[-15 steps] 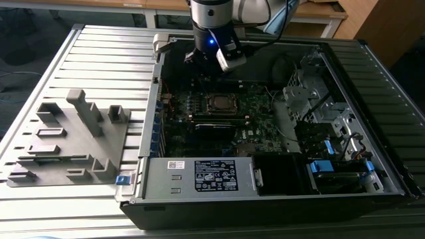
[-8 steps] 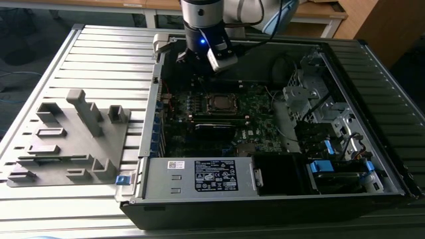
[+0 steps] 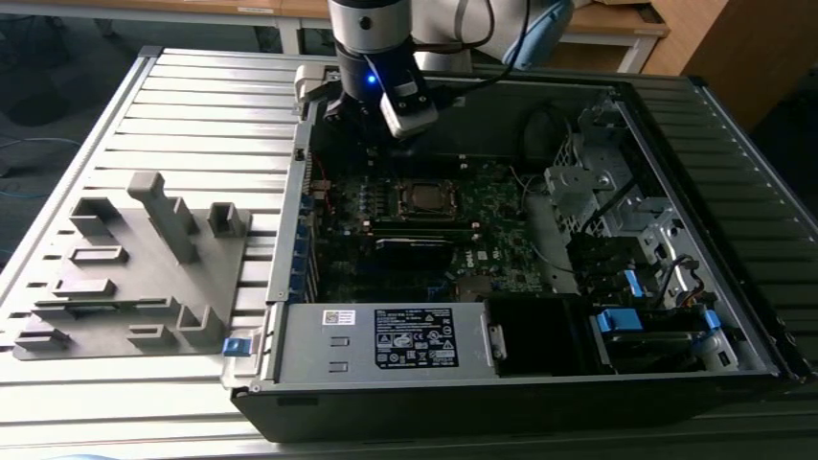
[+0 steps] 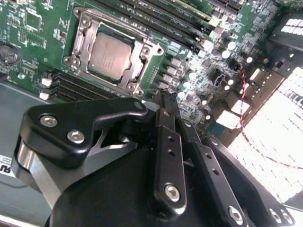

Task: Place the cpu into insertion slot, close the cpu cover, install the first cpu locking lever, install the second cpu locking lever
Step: 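Install the first cpu locking lever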

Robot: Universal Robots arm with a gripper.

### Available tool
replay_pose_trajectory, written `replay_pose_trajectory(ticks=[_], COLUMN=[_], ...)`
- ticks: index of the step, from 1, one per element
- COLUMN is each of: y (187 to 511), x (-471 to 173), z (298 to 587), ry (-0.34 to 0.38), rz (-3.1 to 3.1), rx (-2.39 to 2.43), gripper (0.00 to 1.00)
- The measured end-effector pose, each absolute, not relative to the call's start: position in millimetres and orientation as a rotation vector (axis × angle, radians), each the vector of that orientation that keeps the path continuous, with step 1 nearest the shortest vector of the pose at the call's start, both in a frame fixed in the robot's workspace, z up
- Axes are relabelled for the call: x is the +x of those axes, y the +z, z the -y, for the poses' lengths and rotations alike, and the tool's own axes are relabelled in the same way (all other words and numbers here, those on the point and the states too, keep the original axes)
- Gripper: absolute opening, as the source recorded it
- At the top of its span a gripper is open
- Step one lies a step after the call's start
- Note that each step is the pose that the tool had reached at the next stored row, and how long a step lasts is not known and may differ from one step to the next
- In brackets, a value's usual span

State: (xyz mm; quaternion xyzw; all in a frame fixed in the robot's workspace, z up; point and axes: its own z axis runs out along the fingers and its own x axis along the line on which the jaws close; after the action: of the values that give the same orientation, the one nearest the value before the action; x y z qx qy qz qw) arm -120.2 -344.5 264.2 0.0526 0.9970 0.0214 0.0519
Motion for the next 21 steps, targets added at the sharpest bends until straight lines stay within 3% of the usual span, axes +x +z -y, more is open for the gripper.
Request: replay_pose_trajectory(ticks=[21], y=[264.1], x=[-119.8], z=[344.5], ry=[0.079], rz=[-3.100], rx=[0.166], gripper=[0.11])
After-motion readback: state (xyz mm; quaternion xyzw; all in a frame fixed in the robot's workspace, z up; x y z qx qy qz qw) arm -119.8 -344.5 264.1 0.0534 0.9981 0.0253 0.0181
